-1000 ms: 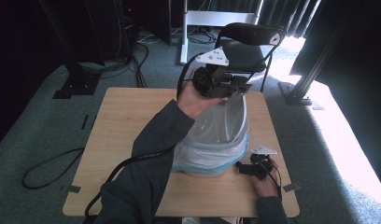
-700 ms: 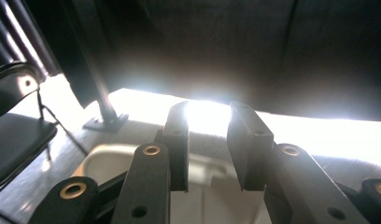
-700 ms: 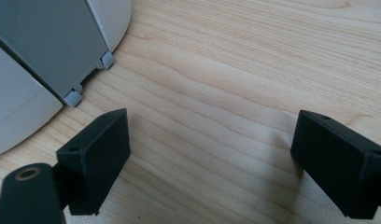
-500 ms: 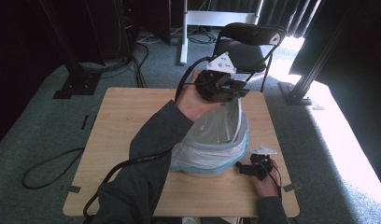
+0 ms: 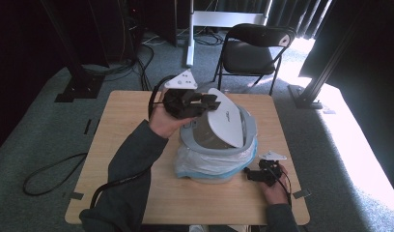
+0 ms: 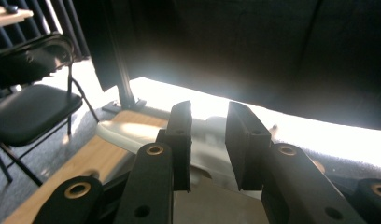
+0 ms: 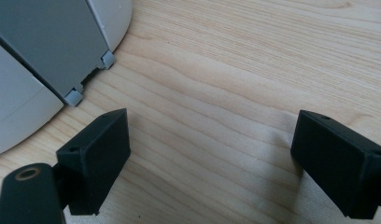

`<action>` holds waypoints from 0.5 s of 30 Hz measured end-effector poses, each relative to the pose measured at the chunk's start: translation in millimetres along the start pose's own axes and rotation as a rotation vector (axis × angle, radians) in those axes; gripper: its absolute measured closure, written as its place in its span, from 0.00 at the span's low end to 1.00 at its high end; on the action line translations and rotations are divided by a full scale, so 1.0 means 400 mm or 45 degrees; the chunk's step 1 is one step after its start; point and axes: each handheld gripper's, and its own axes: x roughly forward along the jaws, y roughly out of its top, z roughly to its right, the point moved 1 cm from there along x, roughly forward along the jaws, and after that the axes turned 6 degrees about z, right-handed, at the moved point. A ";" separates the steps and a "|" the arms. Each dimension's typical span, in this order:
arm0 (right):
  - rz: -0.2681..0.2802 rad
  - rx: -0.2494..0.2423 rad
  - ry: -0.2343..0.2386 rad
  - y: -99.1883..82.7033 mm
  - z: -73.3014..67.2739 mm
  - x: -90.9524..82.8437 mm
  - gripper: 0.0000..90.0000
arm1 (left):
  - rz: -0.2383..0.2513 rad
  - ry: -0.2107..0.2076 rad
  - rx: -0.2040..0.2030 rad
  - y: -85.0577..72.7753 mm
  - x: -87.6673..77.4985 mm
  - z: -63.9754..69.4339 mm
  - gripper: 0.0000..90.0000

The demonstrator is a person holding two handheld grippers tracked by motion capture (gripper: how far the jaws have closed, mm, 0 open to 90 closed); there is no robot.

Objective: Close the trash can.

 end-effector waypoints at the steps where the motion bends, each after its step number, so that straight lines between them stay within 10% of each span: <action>1: 0.000 0.000 0.000 0.000 0.000 0.000 0.12 | -0.004 0.003 -0.009 -0.012 -0.005 -0.004 0.80; 15: 0.000 0.000 0.000 0.000 0.000 0.000 0.12 | -0.031 0.073 -0.093 -0.133 -0.057 -0.033 0.86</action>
